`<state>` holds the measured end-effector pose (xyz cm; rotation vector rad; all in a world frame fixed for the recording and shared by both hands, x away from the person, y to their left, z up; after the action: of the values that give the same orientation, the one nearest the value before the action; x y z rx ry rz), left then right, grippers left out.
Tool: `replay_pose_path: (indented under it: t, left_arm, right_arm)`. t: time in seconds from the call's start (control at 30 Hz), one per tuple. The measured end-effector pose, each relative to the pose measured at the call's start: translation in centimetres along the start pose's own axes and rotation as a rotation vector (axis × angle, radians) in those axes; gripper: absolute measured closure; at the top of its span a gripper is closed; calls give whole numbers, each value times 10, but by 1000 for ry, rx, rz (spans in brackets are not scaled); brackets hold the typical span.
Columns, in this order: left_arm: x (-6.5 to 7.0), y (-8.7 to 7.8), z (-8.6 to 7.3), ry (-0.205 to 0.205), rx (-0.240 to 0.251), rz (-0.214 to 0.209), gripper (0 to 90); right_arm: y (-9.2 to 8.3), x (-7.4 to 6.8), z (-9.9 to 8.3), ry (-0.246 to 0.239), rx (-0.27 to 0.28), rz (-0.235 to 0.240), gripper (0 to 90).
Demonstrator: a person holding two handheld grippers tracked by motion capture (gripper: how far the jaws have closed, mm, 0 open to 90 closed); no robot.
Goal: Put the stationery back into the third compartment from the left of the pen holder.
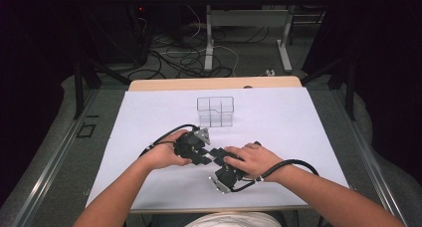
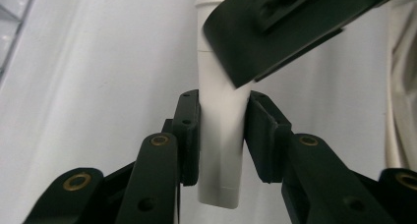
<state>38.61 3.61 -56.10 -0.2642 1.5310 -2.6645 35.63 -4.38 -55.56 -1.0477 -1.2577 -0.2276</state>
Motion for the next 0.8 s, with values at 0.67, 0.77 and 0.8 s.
replay_pose_path:
  t: [0.67, 0.77, 0.8]
  left_arm:
    - [-40, -15, 14, -239, 203, 148, 690]
    - [-43, -18, 20, -278, 266, 164, 690]
    - [-45, -19, 22, -277, 283, 171, 690]
  right_arm:
    - [-6, 1, -24, 406, -51, -79, 383]
    - [-5, 2, -31, 472, -69, -91, 315]
    - [-5, 0, -35, 548, -86, -82, 274]
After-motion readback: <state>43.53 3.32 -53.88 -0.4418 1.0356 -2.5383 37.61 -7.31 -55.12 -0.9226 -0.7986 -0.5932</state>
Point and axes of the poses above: each handheld gripper's, and its own axes: y roughly forward along the jaws, z roughly out of its top, x roughly to its right, the point moved 8 cm from there along y, roughly forward along the jaws, and after that the axes turned 4 degrees about -z, right-handed, at the moved point
